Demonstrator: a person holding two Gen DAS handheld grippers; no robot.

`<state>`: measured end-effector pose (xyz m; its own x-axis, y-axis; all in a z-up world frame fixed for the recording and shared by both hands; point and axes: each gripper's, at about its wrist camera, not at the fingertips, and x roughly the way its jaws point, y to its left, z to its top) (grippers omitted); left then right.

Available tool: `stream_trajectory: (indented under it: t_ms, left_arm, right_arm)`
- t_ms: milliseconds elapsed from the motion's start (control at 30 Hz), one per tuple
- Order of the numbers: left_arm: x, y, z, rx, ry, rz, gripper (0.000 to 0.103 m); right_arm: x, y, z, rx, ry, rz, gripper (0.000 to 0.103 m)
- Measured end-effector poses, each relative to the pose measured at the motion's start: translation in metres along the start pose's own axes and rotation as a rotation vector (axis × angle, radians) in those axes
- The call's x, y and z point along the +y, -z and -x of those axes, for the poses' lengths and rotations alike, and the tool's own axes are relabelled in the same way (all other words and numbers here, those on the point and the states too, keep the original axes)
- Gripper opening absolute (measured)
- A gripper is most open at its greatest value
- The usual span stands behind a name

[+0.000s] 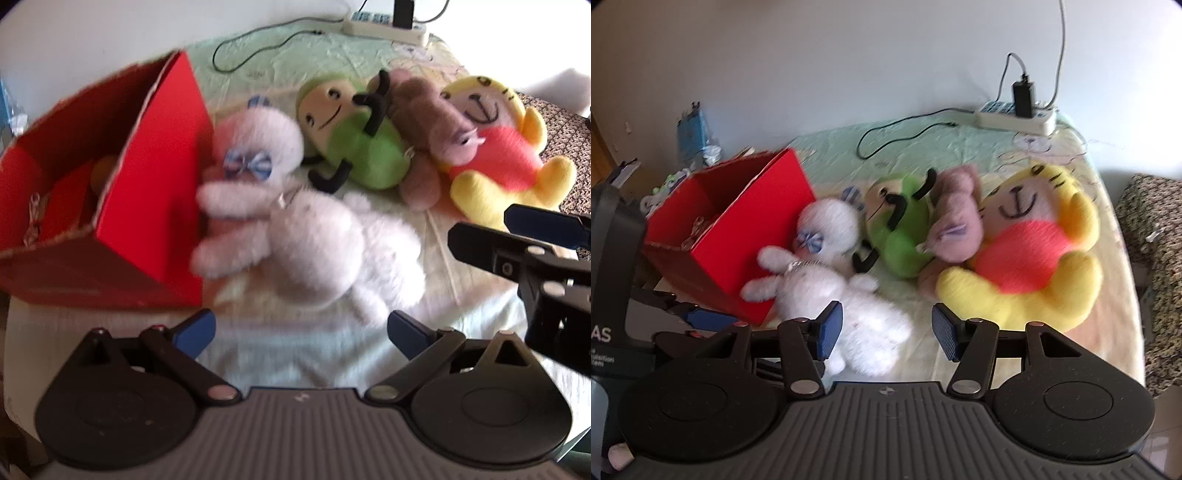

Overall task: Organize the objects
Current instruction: 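Reach the right tool toward the white bunny plush with checked ears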

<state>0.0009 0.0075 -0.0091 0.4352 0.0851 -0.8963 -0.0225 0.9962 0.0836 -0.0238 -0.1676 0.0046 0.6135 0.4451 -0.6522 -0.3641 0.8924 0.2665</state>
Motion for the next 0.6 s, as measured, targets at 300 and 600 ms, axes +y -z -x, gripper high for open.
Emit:
stream_trajectory:
  t_ms: [300,600]
  left_arm:
    - [-0.008,-0.012,0.006,-0.032,0.006,-0.018,0.100]
    - [-0.011,-0.024,-0.005,-0.028,0.029,-0.045,0.100]
  right_arm:
    - [-0.011,-0.006,0.005,-0.024,0.026,-0.034,0.058]
    - [-0.014,-0.008,0.004,-0.024,0.052,-0.058,0.058]
